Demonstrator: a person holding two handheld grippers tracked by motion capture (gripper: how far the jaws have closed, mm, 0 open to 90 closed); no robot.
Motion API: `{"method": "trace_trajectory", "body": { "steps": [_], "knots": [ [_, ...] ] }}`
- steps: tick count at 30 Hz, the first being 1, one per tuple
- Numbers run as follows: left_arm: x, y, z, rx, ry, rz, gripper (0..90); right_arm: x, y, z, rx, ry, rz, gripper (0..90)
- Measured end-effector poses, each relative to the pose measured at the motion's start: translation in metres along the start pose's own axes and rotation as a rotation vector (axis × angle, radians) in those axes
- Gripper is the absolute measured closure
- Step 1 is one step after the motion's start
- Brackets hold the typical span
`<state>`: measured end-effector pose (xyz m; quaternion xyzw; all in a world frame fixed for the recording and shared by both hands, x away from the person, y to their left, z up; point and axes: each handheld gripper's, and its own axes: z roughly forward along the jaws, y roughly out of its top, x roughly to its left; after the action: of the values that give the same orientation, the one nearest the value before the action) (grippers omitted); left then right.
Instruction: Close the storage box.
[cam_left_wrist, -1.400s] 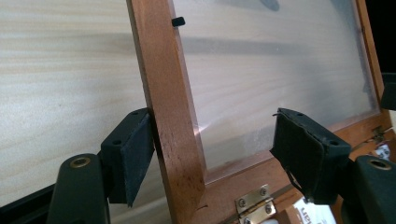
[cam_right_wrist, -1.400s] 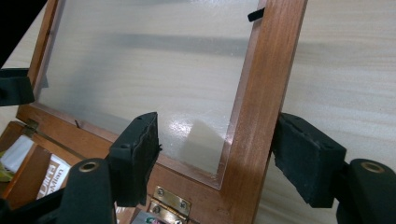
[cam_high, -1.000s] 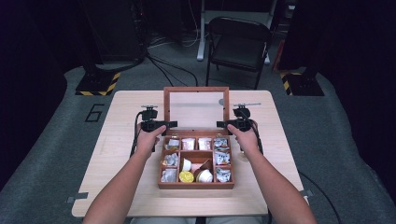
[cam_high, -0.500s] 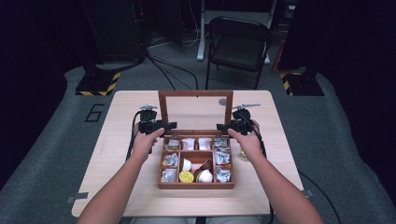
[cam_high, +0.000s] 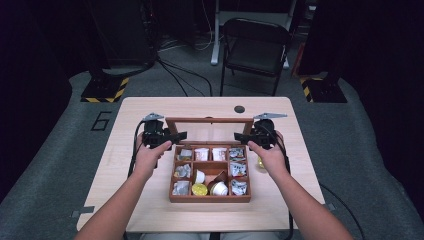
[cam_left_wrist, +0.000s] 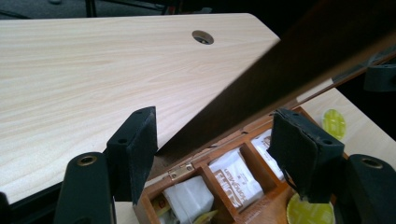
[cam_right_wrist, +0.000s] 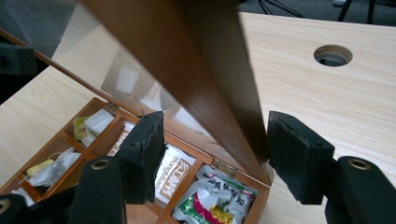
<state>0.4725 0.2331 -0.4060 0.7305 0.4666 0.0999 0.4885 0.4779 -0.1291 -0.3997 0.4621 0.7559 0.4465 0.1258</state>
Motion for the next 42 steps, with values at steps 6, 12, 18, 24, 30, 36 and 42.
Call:
{"method": "trace_trajectory", "body": {
  "steps": [6,12,18,24,30,36,42],
  "knots": [
    [-0.006,-0.002,-0.01,0.003,-0.01,0.018,31.9,0.006,-0.001,-0.01,-0.006,0.009,-0.022,35.6],
    [-0.009,-0.01,-0.02,-0.032,-0.012,0.032,31.4,0.012,-0.002,-0.021,-0.015,0.028,-0.038,34.0],
    [-0.014,-0.013,-0.034,-0.035,-0.041,0.025,31.4,0.018,-0.006,-0.033,-0.024,0.042,-0.052,33.2],
    [-0.022,-0.017,-0.045,-0.019,-0.047,0.068,32.0,0.022,-0.014,-0.044,-0.035,0.042,-0.07,33.4],
    [-0.027,-0.033,-0.051,-0.007,-0.059,0.081,31.7,0.025,-0.031,-0.053,-0.04,0.067,-0.059,33.8],
    [-0.032,-0.05,-0.057,-0.001,-0.057,0.099,32.2,0.032,-0.049,-0.058,-0.028,0.056,-0.095,34.7],
    [-0.037,-0.063,-0.058,0.005,-0.039,0.121,33.2,0.036,-0.064,-0.059,-0.031,0.044,-0.104,34.6]
  ]
}}
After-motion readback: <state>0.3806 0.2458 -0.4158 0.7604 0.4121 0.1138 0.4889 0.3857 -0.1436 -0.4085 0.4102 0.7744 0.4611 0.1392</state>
